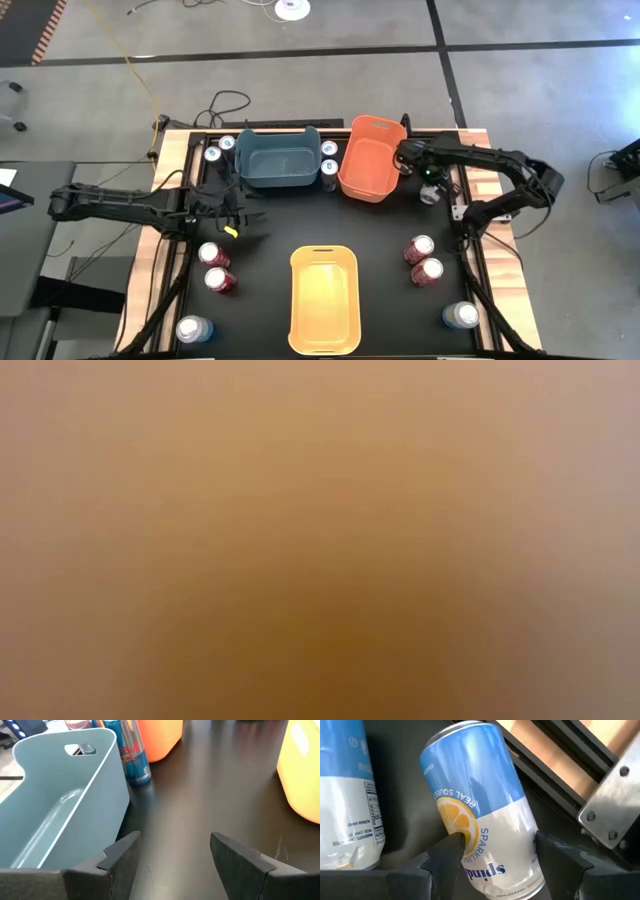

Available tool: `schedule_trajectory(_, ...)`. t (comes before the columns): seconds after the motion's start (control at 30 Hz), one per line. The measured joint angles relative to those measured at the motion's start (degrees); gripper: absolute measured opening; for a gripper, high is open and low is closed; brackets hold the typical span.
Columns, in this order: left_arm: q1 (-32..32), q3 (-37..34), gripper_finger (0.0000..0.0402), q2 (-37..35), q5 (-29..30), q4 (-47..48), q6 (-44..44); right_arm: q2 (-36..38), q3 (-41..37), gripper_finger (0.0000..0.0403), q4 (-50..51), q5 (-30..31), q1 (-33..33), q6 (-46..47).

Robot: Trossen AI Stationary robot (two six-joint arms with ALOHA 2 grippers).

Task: Sort soda cans
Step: Put the blue white soda can into the yellow bin

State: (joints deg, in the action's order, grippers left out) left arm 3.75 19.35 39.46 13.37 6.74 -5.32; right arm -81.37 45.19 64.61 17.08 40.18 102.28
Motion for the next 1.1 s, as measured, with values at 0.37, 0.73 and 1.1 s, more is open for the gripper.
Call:
schedule_trajectory(0.37,-0.02,0.0,0.0238,0.0,0.04,1.72,0.28,-0.1,-0.22,0.0299,-2.65,-2.67,2.05,-9.67)
schedule_trajectory(0.73,-0.01,0.0,0.0238,0.02,0.03,1.8,0.39,-1.05,-4.64,0.0378,-8.85,-5.39,2.06,-10.48)
schedule_trajectory(1.1,-0.07,0.0,0.0238,0.0,0.07,1.49,0.04,1.28,-8.61,0.0308,-13.58,-5.33,-0.13,-11.3)
